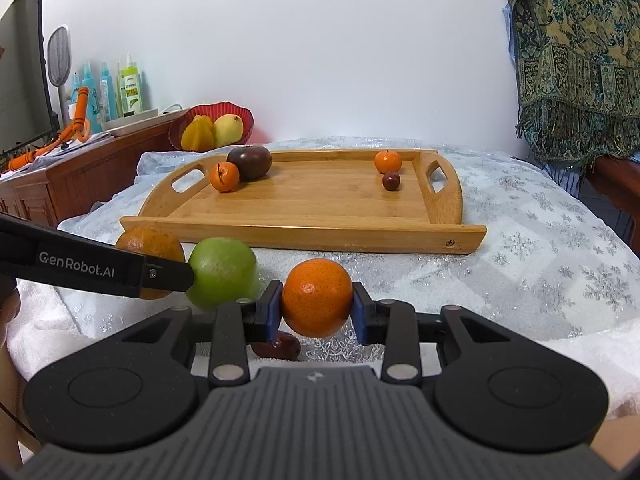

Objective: Organize fruits
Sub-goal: 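Carry the large orange and tangerine over the bamboo tray with both grippers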

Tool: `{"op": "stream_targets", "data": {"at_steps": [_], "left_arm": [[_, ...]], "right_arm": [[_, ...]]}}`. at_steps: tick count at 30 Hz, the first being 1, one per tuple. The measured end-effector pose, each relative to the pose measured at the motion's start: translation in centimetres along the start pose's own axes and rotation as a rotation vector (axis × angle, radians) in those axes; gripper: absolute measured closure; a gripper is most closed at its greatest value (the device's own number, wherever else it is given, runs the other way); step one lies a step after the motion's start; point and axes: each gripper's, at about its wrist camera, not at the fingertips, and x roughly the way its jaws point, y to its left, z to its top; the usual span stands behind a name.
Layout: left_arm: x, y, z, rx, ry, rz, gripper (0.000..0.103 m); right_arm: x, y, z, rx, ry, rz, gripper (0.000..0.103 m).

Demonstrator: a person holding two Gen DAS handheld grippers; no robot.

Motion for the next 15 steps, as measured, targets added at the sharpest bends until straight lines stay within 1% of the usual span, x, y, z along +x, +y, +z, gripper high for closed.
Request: {"op": "stream_targets", "data": {"at_steps": [15], "left_arm": [[-0.47, 0.39, 0.72, -0.005, -0.023, 0.008, 0.054]], "right_arm": [[0.23, 0.03, 0.94, 0.009, -0.019, 0.003, 0.063]]}}
